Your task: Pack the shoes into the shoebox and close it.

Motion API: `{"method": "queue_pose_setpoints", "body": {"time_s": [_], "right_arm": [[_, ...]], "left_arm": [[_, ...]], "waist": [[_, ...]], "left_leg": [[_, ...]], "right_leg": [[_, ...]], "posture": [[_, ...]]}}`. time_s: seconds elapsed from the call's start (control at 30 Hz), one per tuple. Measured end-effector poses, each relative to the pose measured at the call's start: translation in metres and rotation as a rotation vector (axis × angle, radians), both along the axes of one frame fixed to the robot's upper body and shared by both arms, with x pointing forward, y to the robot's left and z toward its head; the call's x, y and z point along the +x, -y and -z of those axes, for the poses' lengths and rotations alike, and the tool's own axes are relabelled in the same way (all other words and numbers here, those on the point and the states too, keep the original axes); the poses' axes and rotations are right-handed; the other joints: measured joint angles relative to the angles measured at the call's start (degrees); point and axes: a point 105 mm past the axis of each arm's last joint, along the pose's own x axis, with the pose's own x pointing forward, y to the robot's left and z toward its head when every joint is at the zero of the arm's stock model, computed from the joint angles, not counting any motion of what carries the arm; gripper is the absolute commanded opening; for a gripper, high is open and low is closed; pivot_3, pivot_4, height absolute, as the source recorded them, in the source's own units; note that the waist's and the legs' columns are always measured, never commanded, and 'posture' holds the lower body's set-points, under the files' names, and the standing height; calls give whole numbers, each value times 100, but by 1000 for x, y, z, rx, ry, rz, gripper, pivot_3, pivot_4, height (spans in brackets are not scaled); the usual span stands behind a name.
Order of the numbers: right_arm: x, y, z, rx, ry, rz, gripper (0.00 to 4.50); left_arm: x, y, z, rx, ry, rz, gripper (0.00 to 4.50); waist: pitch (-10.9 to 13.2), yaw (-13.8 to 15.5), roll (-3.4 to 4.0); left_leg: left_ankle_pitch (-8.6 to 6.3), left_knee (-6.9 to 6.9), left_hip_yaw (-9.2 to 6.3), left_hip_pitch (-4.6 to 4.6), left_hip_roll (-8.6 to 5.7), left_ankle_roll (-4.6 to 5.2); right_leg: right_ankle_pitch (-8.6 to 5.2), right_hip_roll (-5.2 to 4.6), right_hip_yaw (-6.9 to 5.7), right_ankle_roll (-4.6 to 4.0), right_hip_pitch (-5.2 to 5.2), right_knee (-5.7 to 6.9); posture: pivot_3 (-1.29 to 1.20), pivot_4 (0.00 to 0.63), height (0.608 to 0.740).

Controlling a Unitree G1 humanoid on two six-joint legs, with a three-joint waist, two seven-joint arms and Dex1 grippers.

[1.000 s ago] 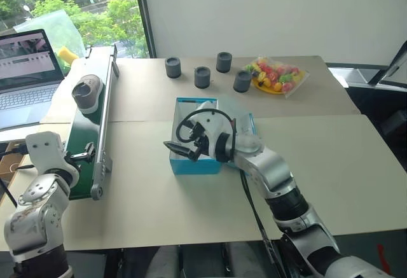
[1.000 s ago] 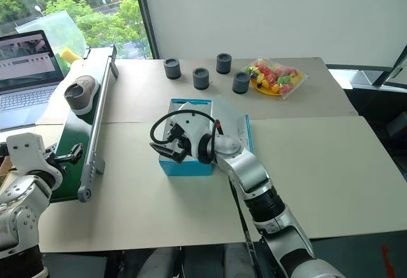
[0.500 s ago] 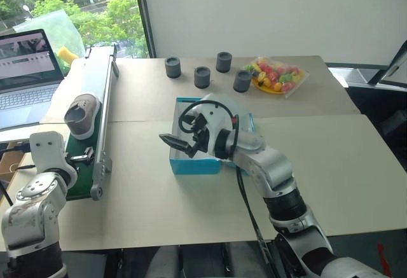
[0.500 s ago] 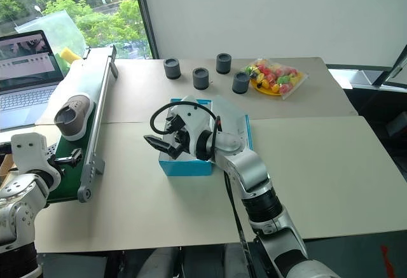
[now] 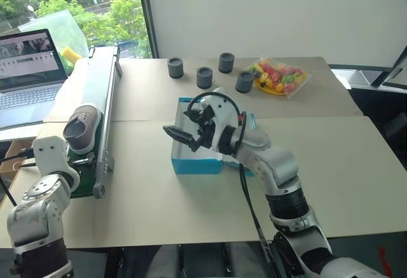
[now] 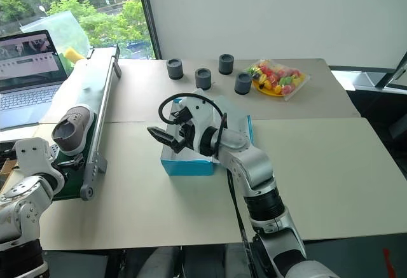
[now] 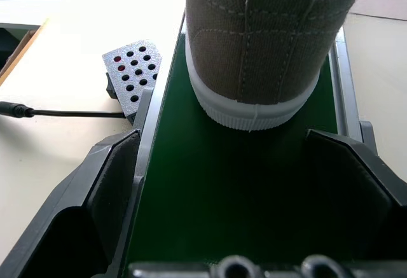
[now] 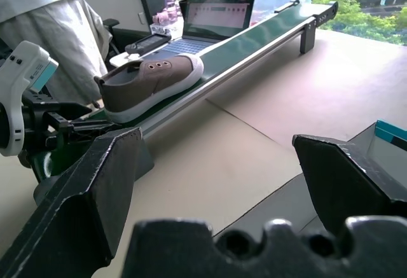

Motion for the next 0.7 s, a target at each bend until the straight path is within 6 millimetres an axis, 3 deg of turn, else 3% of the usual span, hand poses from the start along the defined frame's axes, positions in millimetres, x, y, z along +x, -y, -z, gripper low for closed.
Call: {"method": "queue_pose_setpoints", "body": {"time_s": [0.47, 0.7], "right_arm": [[-2, -1, -2, 21, -13, -10, 4500], [0, 1, -4, 25, -9, 9, 4500]], "left_arm": [[7, 11, 1, -25, 14, 27, 4456], [7, 10, -3, -51, 32, 11, 2743]], "waist": [[0, -18, 0], [0, -11, 0]], "left_leg": [[0, -2, 0, -4, 0, 0], [0, -1, 0, -4, 0, 0]], "right_leg": [[0, 0, 0, 0, -4, -2], [0, 1, 0, 0, -4, -1]], "posture": [[0, 150, 740], [0, 150, 740]]}}
